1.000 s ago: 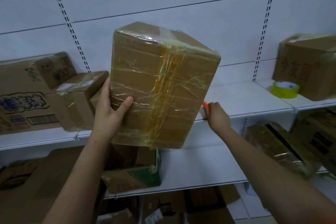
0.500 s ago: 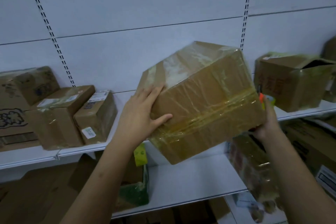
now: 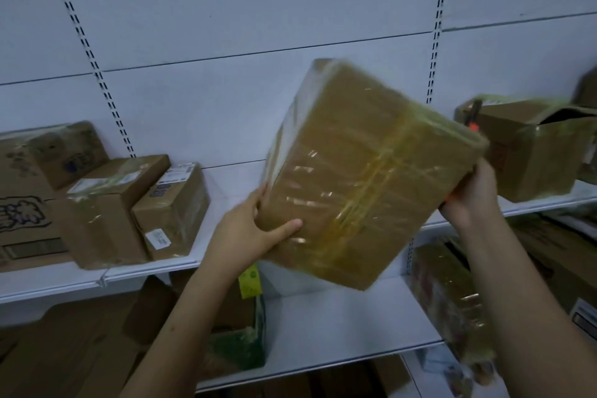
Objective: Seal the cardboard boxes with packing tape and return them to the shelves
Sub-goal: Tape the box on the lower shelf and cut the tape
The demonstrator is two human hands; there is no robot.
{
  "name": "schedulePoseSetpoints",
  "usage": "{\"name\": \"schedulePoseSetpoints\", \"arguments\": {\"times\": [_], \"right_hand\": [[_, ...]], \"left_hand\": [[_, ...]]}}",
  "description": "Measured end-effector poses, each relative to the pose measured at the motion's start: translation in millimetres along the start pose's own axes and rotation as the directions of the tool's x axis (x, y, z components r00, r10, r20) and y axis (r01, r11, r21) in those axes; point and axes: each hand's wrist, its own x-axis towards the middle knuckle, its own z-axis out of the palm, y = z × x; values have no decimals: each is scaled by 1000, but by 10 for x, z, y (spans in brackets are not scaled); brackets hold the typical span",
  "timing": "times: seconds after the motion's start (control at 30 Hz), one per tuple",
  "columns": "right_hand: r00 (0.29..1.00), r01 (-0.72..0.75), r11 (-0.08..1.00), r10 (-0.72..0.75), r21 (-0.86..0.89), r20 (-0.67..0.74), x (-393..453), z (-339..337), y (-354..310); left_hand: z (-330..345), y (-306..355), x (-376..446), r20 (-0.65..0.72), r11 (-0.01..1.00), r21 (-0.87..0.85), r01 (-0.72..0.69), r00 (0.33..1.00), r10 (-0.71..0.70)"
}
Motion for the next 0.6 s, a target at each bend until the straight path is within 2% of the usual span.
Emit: {"name": "schedulePoseSetpoints", "arguments": {"times": [0.07,0.1,0.13,0.17,0.2,0.23,0.27,0.33,0.37,0.43,0.47,0.5,0.53,0.6], "right_hand": [[988,94,981,-71,-172,135,2,451,-28],[975,172,919,-108,-354,193,48,626,-13],[954,270,802,-149,-533,259,99,767,27],[933,358,635,-208,-685,295,181,827,97],[916,388,434,-280,-813,288,248,825,173],[921,309,266,-322,-913,218,296,763,266],[939,179,184,-325,-966,112,329,657,380],[956,-58,209,-270,-976,-115,387,363,645],[952,-137,272,-229,-952,-203,400,249,763],[951,-220,465,-95,-858,-295,466,89,956],[949,-251,572,-12,-781,-314,500,54,1036],[949,-262,656,42,-707,-313,504,70,1099],[954,-232,705,30,-670,-299,514,101,1145],[956,-154,695,-76,-703,-285,528,175,1178]], "left_hand": [[23,-143,-36,334,985,-89,150,936,-112],[33,-212,-68,389,928,-261,265,909,-150],[36,-300,-82,365,821,-451,352,911,-190],[10,-367,-91,278,713,-604,355,933,-229],[-30,-417,-100,143,677,-682,276,958,-247],[-83,-478,-104,-3,714,-676,183,968,-251],[-147,-511,-103,-142,784,-615,89,965,-221],[-334,-531,-85,-353,897,-431,-101,933,-64],[-434,-496,-67,-406,917,-349,-194,913,39],[-575,-310,-24,-387,927,-175,-333,889,246],[-611,-207,4,-345,932,-70,-356,885,312],[-634,-103,29,-312,939,15,-342,891,330],[-648,-16,52,-311,951,60,-302,900,305],[-663,37,103,-348,973,45,-227,909,228]]}}
